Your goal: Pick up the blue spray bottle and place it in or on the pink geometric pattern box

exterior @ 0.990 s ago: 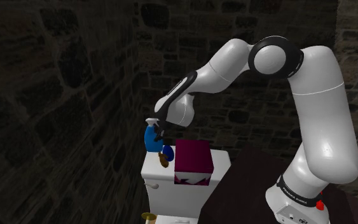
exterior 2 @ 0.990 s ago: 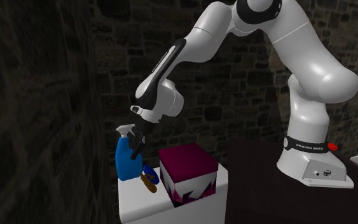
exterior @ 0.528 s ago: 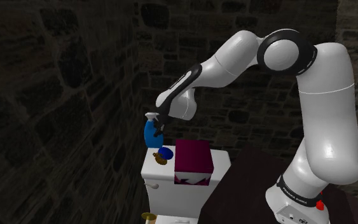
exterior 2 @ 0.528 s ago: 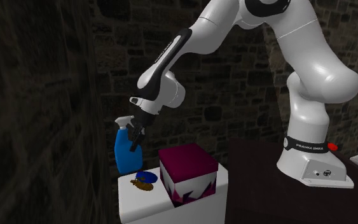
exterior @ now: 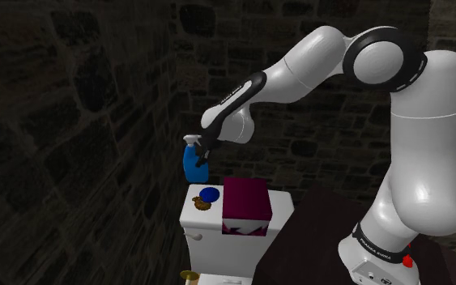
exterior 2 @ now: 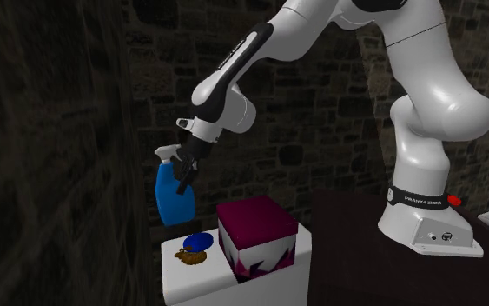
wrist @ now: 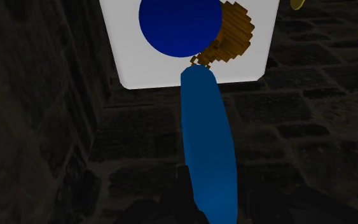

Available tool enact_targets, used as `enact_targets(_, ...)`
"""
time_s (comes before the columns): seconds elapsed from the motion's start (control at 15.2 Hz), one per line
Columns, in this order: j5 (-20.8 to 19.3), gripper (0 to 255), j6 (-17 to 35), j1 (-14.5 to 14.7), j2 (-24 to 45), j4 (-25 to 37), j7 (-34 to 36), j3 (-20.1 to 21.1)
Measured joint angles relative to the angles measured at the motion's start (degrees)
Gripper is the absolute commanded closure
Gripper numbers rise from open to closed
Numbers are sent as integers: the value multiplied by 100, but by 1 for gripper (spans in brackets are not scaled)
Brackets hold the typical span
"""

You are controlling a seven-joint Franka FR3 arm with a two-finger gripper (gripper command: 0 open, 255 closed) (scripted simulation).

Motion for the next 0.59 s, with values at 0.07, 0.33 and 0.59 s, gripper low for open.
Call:
enact_targets(0.07, -53, 255, -49, 20, -54, -7, 53, -38)
enact_targets(0.33, -330, 255, -271, 146, -316, -41, 356, -216)
enact_targets(0.59, -578, 255, -484, 230, -530, -35, 607, -357)
